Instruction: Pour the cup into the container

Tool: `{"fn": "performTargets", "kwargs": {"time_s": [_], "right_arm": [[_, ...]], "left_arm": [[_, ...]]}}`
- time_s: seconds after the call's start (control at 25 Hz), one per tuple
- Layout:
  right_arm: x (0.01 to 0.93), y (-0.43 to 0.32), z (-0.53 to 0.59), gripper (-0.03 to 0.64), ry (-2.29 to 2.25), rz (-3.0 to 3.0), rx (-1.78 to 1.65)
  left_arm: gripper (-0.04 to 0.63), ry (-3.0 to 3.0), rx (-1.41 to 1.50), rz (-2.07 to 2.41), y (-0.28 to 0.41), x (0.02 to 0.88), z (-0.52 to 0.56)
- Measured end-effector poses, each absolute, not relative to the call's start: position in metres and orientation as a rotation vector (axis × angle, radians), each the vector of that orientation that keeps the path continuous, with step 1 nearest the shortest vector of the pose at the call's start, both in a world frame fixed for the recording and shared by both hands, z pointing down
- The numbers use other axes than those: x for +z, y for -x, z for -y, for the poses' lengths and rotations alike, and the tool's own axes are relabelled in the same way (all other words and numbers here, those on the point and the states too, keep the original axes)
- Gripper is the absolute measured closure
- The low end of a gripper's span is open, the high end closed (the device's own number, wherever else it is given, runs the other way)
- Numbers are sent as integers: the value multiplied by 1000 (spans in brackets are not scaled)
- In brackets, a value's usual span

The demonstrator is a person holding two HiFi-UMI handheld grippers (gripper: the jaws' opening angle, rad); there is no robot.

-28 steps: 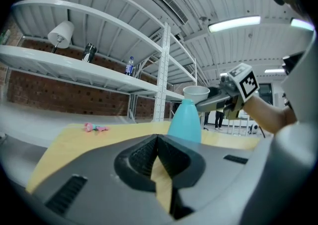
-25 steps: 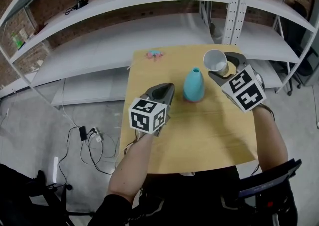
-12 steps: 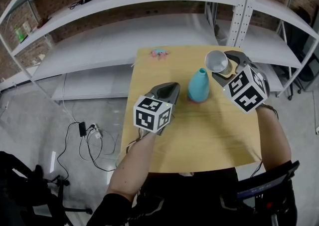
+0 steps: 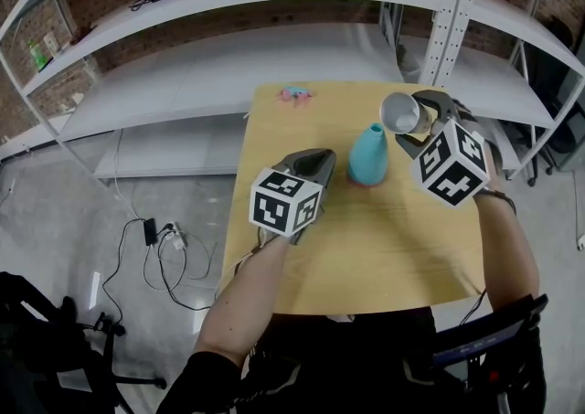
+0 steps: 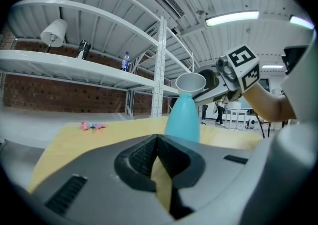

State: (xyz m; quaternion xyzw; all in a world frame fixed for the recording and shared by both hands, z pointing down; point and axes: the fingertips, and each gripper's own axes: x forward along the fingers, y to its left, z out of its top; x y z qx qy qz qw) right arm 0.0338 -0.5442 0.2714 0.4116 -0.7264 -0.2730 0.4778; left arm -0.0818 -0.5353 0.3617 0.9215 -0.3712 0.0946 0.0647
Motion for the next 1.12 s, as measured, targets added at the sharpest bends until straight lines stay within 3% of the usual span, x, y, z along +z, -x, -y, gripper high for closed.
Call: {"fn": "performTargets", "kwargs": {"time_s": [1.12], "right_arm": [[268,-26,549,319,-902,1589,-807]], "left_arm": [[600,-2809,286,1071,75,361,531]]}}
